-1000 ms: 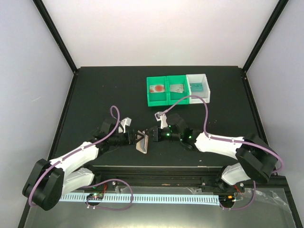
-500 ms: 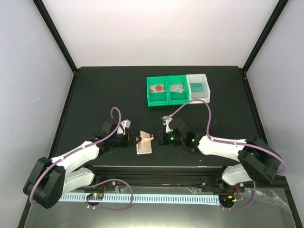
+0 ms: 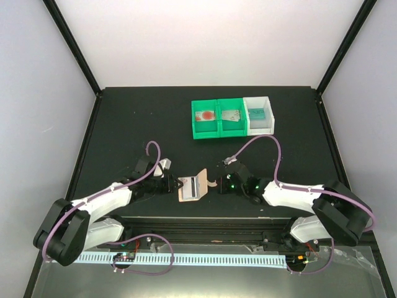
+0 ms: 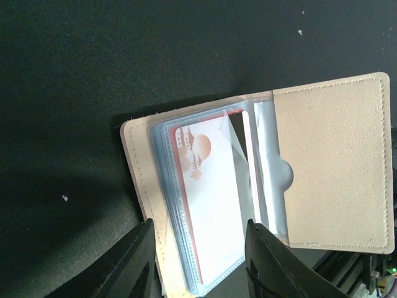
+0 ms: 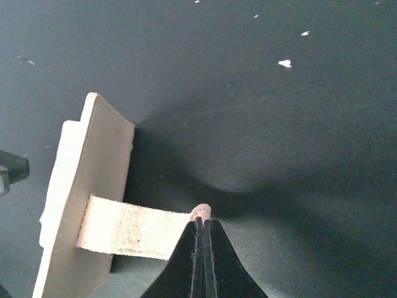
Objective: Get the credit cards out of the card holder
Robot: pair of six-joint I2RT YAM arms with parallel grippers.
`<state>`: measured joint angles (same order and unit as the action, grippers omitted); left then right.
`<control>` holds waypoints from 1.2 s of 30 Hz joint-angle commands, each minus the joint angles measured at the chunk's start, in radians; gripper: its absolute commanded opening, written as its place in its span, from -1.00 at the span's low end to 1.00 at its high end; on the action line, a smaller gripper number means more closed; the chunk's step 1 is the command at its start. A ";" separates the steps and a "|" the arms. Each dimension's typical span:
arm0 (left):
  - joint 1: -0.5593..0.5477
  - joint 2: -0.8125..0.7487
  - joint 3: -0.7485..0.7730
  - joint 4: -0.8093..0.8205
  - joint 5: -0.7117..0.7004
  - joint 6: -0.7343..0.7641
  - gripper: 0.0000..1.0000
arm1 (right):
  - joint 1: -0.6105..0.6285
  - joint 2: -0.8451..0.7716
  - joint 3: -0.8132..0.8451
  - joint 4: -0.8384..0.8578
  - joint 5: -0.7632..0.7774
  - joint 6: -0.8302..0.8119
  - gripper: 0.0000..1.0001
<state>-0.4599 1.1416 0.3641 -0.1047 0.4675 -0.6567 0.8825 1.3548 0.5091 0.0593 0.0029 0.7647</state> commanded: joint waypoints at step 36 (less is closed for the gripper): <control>-0.026 0.133 0.033 0.260 0.186 -0.091 -0.26 | 0.029 -0.008 0.195 0.019 -0.298 0.030 -0.62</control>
<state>-0.4801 1.2697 0.3717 0.1314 0.6518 -0.7410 0.8974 1.2762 0.6827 -0.0044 -0.1890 0.7658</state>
